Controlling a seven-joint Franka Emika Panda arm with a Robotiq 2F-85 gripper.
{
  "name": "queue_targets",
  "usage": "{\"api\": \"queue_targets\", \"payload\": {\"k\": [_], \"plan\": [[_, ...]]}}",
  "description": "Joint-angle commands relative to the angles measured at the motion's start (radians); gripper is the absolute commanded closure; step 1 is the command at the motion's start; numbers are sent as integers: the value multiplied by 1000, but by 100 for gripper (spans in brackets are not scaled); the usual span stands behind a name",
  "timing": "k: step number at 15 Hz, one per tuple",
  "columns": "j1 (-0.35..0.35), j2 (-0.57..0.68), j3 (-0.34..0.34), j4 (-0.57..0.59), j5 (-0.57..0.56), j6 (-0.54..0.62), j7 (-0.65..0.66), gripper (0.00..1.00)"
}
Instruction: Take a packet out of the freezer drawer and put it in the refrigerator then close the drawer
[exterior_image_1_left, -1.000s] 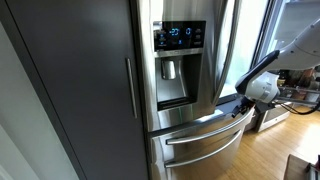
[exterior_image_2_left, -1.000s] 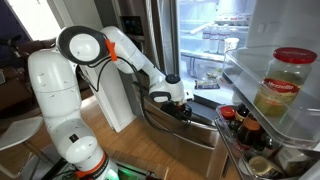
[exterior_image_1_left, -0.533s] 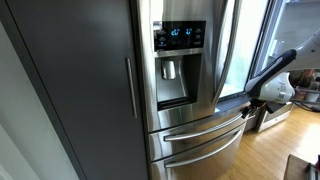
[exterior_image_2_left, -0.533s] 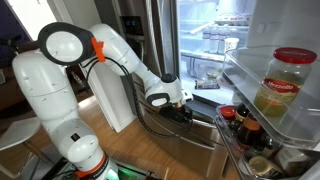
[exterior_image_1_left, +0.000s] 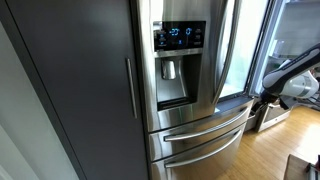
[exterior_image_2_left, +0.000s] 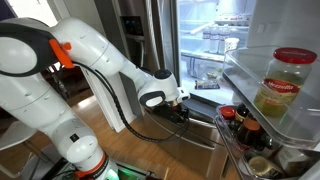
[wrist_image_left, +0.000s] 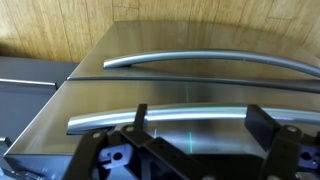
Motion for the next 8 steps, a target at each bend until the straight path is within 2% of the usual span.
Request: {"api": "queue_targets", "payload": {"k": [1,4,8], "plan": [[-42,-187,-5,-23,-91,-204,136,0],[-69,-286,14,-2,-144,-320,283,0],[-99,-395,60,9,-197,-390,446,0]]}}
